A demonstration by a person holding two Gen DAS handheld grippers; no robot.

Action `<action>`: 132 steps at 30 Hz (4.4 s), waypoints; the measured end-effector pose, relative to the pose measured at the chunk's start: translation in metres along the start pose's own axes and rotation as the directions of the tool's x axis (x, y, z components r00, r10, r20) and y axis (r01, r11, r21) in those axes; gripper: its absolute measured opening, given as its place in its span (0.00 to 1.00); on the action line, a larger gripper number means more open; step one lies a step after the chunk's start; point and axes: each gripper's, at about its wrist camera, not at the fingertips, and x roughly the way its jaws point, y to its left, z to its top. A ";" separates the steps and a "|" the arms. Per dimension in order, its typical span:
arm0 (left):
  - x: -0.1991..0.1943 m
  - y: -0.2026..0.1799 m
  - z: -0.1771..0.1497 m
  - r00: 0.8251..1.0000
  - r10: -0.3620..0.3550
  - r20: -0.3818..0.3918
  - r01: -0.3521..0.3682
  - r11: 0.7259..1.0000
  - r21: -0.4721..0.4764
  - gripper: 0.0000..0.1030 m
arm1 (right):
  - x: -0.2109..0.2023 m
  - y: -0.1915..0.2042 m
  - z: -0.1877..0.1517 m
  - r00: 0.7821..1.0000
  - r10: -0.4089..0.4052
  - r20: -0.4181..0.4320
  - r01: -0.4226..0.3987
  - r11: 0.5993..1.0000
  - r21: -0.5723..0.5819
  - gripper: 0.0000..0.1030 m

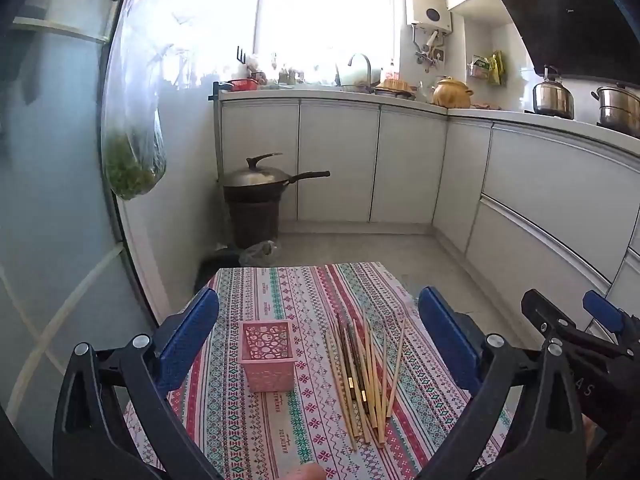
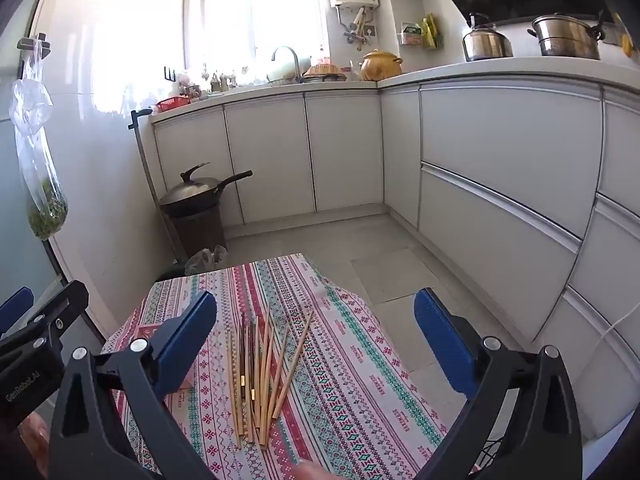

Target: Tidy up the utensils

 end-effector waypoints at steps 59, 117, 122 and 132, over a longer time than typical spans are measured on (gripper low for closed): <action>0.007 -0.001 -0.004 1.000 0.009 -0.004 -0.009 1.000 0.009 0.93 | -0.001 -0.009 -0.002 1.000 -0.012 -0.010 0.012 0.999 0.039 0.94; 0.411 -0.060 -0.058 0.571 -0.179 -0.801 0.041 0.981 -0.190 0.54 | 0.180 -0.123 -0.020 0.776 0.313 -0.548 0.087 0.807 0.584 0.94; 0.434 -0.070 -0.071 0.562 -0.145 -0.814 0.059 0.989 -0.136 0.34 | 0.190 -0.121 -0.019 0.781 0.248 -0.573 0.112 0.846 0.521 0.94; 0.408 -0.065 -0.068 0.657 -0.165 -0.736 0.127 0.986 -0.107 0.04 | 0.226 -0.105 -0.029 0.793 0.098 -0.602 0.164 0.916 0.365 0.93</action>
